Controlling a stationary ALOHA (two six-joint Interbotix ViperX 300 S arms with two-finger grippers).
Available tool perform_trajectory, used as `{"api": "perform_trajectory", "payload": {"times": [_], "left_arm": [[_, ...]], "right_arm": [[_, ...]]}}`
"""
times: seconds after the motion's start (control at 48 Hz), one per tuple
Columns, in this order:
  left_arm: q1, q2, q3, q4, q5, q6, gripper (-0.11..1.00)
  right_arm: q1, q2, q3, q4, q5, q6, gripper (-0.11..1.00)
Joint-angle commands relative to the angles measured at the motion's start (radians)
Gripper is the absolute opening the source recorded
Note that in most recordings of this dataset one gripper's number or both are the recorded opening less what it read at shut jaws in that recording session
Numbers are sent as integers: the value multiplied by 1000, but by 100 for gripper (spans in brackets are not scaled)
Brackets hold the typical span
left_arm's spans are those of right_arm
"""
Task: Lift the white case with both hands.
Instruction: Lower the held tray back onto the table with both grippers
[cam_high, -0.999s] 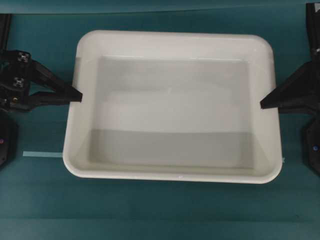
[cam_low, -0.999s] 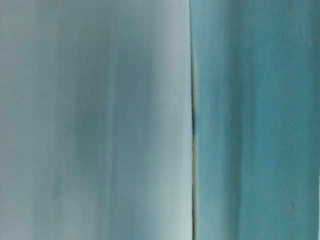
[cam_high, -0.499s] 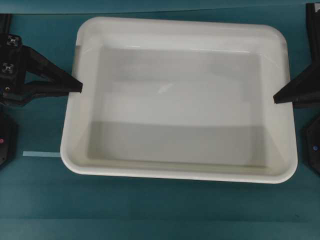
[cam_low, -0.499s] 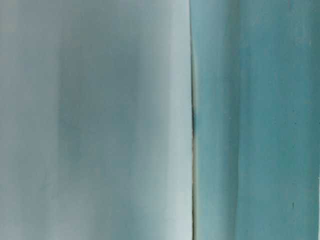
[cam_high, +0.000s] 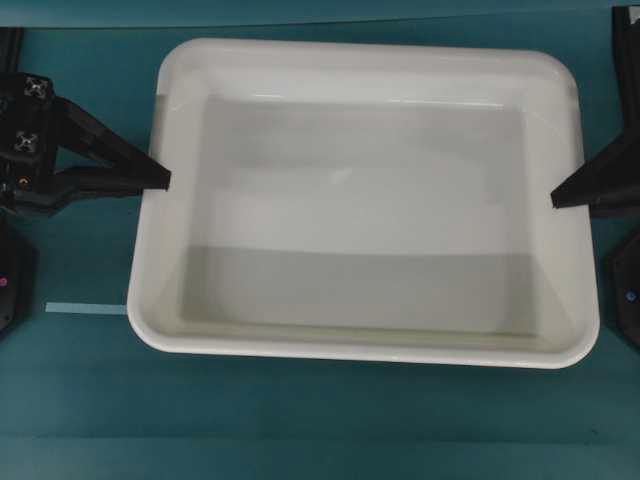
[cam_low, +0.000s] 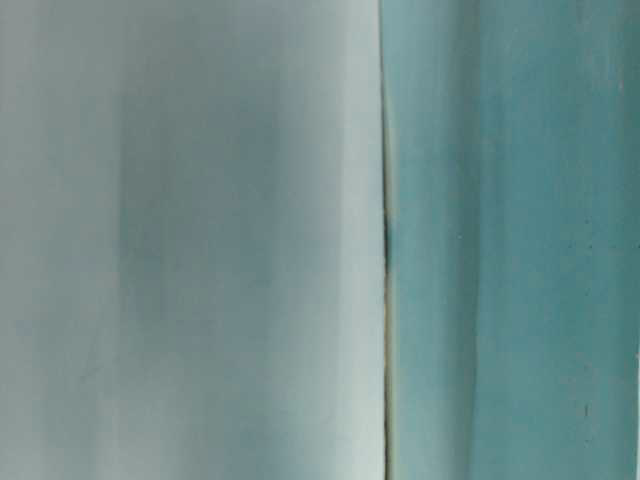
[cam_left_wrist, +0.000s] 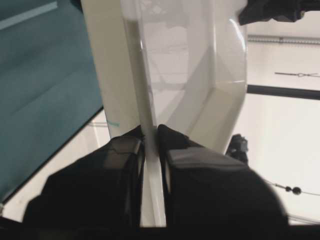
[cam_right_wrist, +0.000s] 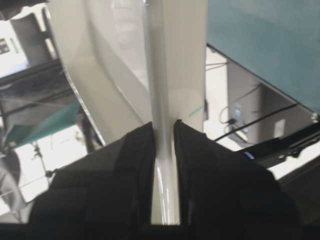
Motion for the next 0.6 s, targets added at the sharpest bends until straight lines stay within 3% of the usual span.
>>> {"api": "perform_trajectory", "payload": {"times": [0.0, 0.312, 0.583], "left_arm": [[-5, 46, 21, 3, -9, -2, 7], [5, 69, 233, 3, -126, -61, 7], [3, 127, 334, 3, -169, -66, 7]], "right_arm": [[-12, 26, 18, 0, -17, -18, 11], [31, 34, 230, 2, -124, -66, 11], [49, 54, 393, 2, -235, -101, 11]]}}
